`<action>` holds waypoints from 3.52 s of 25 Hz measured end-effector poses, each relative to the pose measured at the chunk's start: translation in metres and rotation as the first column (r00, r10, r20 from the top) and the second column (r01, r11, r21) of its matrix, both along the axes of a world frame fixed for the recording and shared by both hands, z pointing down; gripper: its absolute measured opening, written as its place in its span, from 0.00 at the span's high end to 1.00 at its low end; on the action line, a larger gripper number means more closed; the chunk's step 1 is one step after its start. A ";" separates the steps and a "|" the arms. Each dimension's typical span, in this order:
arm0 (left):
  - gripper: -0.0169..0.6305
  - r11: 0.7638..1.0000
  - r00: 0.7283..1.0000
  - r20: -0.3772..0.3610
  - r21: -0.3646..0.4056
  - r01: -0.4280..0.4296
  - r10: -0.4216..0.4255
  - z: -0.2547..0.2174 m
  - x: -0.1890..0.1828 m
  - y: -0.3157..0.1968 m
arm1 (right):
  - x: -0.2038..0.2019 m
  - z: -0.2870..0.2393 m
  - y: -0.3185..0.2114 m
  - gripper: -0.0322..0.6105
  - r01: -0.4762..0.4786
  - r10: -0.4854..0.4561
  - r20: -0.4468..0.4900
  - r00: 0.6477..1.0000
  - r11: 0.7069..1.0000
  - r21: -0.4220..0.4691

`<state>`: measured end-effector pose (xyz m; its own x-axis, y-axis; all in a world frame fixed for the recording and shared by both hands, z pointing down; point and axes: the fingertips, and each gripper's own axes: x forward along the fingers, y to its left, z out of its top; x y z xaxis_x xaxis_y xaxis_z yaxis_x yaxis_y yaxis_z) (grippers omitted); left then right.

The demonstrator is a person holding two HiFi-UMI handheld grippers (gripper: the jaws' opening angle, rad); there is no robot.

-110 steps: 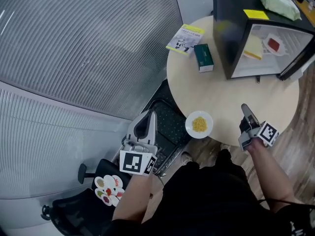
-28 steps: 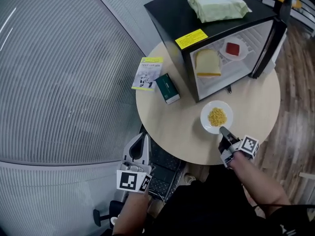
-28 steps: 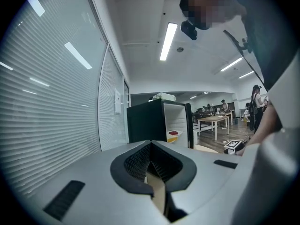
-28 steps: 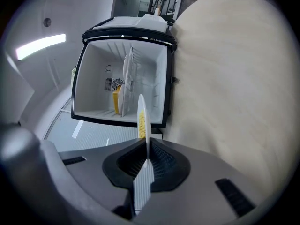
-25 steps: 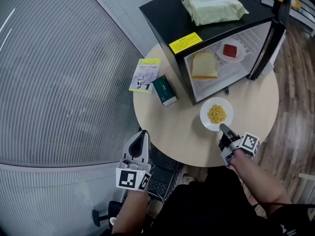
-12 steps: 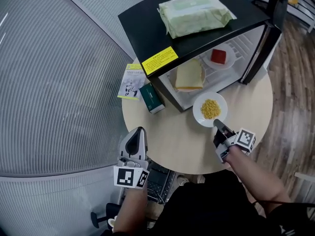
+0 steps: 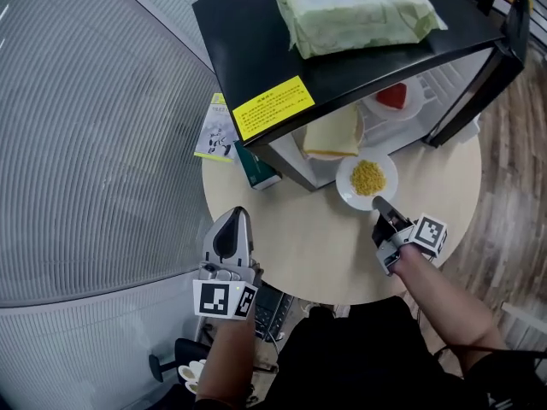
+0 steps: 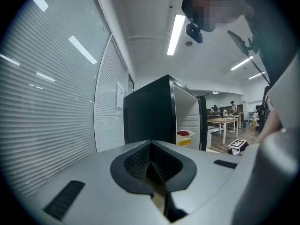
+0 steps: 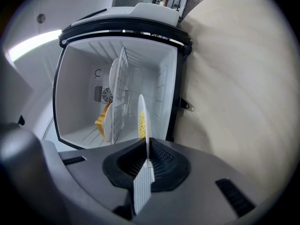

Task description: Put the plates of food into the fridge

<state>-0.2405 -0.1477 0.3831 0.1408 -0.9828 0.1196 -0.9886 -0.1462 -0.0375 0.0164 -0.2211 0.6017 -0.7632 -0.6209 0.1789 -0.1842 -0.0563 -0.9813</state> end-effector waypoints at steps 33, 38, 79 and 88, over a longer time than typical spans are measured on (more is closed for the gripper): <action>0.97 0.985 0.995 0.022 -0.143 0.097 -0.095 0.066 -0.068 -0.002 | -0.078 0.051 -0.099 0.92 0.081 -0.090 -0.105 0.990 0.992 -0.095; 0.97 0.981 0.995 0.016 -0.168 0.099 -0.098 0.070 -0.069 0.008 | -0.082 0.054 -0.104 0.92 0.086 -0.100 -0.159 0.982 0.992 -0.093; 0.97 0.999 1.000 -0.022 -0.028 0.021 -0.022 -0.006 0.016 0.048 | -0.046 -0.027 -0.070 0.60 0.302 -0.062 -0.560 0.826 0.888 0.348; 0.97 0.997 0.996 -0.036 0.011 -0.082 0.082 -0.022 0.042 0.053 | -0.018 -0.077 -0.028 0.60 0.381 0.011 -0.635 0.772 0.793 0.476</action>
